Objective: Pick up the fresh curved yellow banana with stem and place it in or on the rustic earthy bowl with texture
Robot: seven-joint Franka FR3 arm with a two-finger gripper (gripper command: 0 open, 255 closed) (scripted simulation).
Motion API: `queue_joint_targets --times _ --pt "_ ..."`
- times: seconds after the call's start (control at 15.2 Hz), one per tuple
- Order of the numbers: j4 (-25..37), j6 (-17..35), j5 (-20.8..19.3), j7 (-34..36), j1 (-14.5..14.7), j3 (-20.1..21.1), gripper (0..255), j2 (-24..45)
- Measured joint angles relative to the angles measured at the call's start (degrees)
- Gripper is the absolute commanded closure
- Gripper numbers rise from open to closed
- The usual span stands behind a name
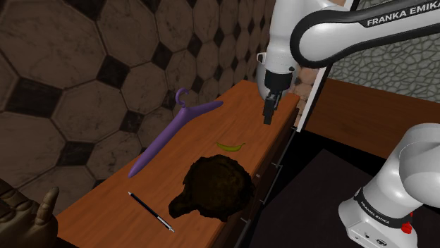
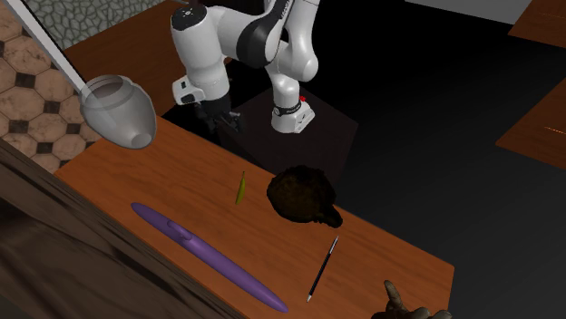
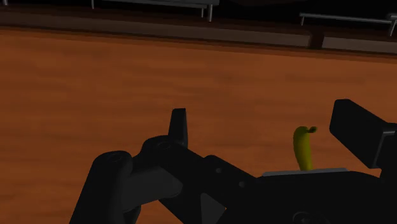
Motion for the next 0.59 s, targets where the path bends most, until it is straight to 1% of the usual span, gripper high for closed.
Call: queue_joint_targets --times 0.2,0.59 --pt "0.55 4.42 0.45 -0.23 1.39 1.7 0 4.09" --pt "4.61 12.77 -0.23 -0.04 3.67 5.27 0 14.78"
